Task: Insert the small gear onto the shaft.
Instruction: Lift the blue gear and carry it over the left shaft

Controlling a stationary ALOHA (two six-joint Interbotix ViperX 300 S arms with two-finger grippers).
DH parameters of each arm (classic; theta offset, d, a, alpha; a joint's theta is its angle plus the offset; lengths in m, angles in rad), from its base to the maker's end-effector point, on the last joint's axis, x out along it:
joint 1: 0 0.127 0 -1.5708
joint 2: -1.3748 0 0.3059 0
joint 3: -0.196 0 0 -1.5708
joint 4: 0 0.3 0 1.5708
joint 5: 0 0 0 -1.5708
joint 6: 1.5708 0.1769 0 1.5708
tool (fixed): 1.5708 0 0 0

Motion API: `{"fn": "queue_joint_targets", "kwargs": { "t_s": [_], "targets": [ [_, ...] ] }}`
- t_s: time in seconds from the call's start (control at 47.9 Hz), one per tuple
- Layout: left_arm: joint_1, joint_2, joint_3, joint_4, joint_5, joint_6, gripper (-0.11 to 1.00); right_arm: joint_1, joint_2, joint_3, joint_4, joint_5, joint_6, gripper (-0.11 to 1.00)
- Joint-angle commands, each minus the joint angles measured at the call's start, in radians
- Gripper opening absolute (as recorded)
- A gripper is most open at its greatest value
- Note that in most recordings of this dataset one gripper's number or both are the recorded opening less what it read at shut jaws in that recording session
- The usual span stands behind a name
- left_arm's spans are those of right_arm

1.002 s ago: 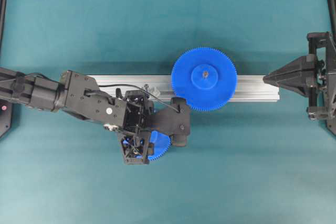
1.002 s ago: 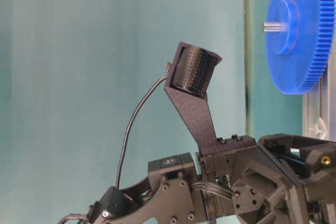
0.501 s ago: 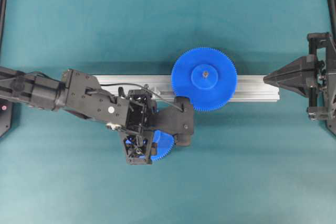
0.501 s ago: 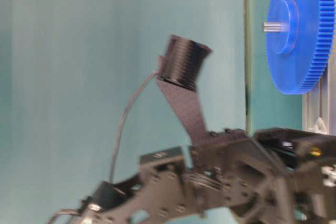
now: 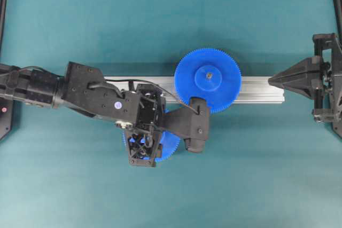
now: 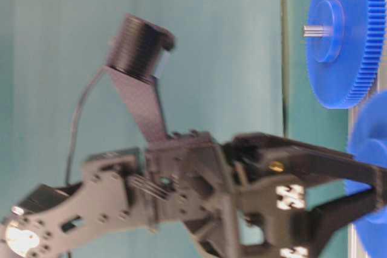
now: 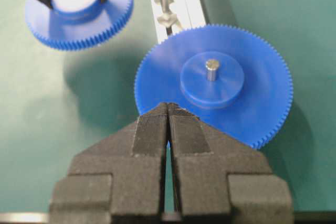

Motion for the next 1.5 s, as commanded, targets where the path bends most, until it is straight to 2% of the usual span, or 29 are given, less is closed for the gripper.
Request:
{"fn": "queue_joint_targets", "kwargs": {
  "t_s": [0.0, 0.418, 0.585, 0.898, 1.128, 1.483],
  "targets": [
    [0.009, -0.054, -0.044, 0.005, 0.012, 0.006, 0.69, -0.003, 0.003, -0.009, 0.0, -0.009, 0.008, 0.03],
    [0.081, -0.135, -0.038, 0.005, 0.044, 0.021, 0.69, -0.003, -0.021, 0.006, 0.0, -0.011, 0.008, 0.03],
    [0.103, -0.137, -0.043, 0.005, 0.049, 0.048, 0.69, -0.003, -0.048, 0.011, 0.0, -0.006, 0.008, 0.03],
    [0.144, -0.132, -0.031, 0.006, 0.051, 0.054, 0.69, -0.003, -0.061, 0.017, 0.0, -0.002, 0.008, 0.03],
    [0.166, -0.127, -0.012, 0.006, 0.052, 0.098, 0.69, -0.003, -0.061, 0.018, 0.0, -0.002, 0.009, 0.03],
    [0.183, -0.127, 0.009, 0.005, 0.044, 0.104, 0.69, -0.005, -0.061, 0.017, 0.0, -0.002, 0.009, 0.03]
  ]
}}
